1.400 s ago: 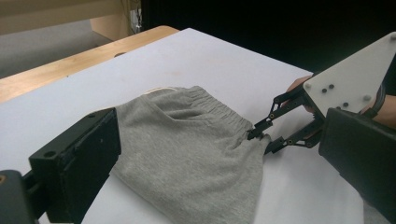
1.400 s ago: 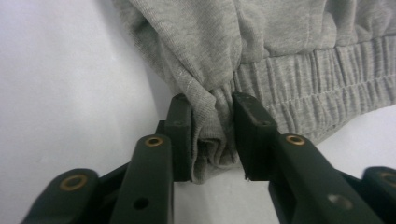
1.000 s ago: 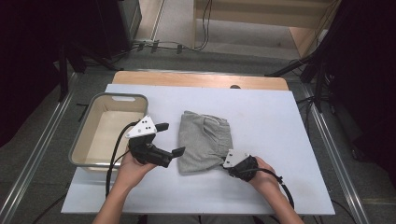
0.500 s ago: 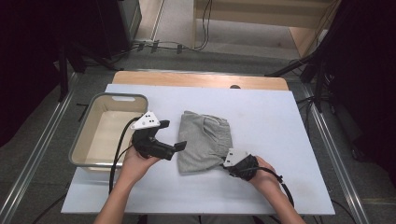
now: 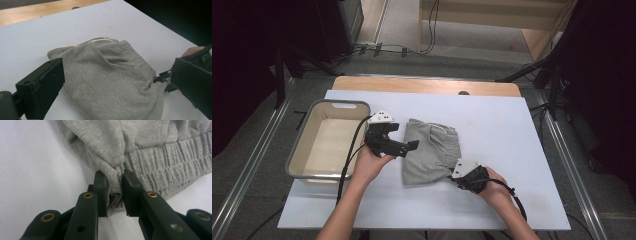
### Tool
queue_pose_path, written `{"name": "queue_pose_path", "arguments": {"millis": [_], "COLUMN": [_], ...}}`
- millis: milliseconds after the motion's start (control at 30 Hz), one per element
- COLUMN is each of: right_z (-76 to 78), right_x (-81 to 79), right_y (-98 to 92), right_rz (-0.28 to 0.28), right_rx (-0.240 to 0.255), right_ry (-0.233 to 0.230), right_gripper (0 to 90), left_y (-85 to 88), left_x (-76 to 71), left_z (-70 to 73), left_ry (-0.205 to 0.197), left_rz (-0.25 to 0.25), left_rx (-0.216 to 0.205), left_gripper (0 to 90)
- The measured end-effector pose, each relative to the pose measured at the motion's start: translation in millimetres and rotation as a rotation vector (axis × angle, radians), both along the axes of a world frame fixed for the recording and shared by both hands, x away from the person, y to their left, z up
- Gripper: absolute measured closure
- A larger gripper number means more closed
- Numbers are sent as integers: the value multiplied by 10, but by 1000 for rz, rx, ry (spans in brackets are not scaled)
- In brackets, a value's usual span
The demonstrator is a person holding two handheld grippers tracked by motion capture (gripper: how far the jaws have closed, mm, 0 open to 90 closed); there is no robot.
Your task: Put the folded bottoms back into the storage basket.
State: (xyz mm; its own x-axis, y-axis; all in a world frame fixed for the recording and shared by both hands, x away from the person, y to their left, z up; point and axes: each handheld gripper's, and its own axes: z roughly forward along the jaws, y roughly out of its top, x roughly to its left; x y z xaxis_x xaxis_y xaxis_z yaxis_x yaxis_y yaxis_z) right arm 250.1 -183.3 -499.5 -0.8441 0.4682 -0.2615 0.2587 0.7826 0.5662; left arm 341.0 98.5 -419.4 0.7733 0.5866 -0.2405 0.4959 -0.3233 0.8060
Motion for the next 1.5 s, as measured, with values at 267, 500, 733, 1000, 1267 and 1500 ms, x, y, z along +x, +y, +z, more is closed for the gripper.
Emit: {"name": "queue_pose_path", "arguments": {"millis": [267, 500, 733, 1000, 1267, 1500], "right_z": [3, 3, 6, 7, 4, 4], "right_x": [2, 3, 6, 12, 10, 11], "right_y": [-1, -1, -5, -9, -8, -9], "right_rz": [1, -3, 2, 5, 8, 9], "right_rx": [1, 6, 4, 6, 11, 10], "right_ry": [5, 7, 11, 15, 29, 29], "right_gripper": [729, 729, 729, 729, 729, 729], "left_y": [-99, -165, -138, -136, -110, -118], "left_x": [146, 262, 398, 482, 579, 628], "left_z": [8, -32, -136, -220, -321, -379], "left_ry": [32, 75, 136, 148, 170, 182], "left_rz": [27, 49, 79, 104, 137, 165], "left_rx": [27, 53, 32, 49, 59, 79], "left_gripper": [0, 0, 0, 0, 38, 74]}}
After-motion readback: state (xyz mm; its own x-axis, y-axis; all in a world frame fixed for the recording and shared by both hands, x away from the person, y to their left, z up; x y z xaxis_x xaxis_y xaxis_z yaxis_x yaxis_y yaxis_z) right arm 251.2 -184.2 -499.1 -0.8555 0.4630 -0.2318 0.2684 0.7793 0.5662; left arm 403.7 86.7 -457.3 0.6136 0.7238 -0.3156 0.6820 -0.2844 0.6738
